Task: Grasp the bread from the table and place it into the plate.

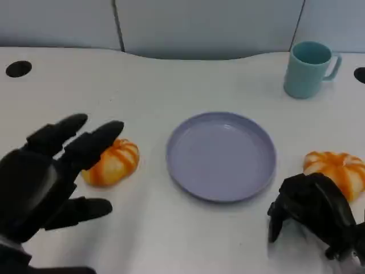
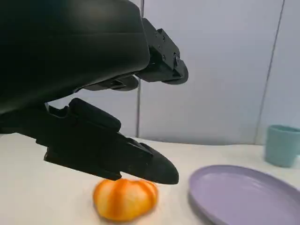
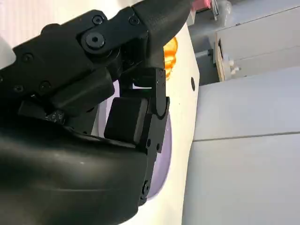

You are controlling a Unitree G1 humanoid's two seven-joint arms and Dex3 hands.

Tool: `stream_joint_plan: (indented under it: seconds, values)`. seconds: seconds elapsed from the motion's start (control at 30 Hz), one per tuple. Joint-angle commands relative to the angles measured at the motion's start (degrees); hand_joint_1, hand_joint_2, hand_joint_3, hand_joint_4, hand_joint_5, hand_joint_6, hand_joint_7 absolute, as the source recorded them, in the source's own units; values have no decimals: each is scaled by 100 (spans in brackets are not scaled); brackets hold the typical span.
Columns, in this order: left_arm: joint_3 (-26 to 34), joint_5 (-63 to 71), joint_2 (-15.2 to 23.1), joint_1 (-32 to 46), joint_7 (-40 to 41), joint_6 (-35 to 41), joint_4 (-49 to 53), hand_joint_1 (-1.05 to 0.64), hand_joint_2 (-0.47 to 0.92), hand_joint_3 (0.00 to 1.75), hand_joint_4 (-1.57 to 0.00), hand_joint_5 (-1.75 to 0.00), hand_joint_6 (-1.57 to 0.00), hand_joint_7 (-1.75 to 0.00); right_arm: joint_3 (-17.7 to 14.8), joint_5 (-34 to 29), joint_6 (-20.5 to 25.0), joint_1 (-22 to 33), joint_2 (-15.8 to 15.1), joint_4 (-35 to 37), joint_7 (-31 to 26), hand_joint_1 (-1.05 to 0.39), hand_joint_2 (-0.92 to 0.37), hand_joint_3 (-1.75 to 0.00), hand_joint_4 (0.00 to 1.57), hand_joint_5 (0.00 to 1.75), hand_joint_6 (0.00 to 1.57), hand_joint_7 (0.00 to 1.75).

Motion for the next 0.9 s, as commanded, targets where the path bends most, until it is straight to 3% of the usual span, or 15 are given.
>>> stream_joint_plan:
  seconds: [0.03, 0.27, 0.9]
  values:
    - [-206, 591, 228, -101, 123, 446, -157, -75, 89, 1, -17, 0, -27, 0, -21, 49, 36, 49, -93, -43, 32, -105, -77, 0, 157, 89, 157, 67]
    - [-660, 1365, 515, -340, 21, 1157, -141, -82, 90, 0, -17, -1, -25, 0, -52, 72, 19, 48, -148, 51, 161, -105, -77, 0, 157, 87, 157, 62]
    - [-1167, 1366, 867, -527, 118, 1803, 79, -83, 92, 0, -19, -2, -27, 0, -99, 85, -140, 18, -129, 244, 143, -105, -78, 0, 157, 87, 157, 62]
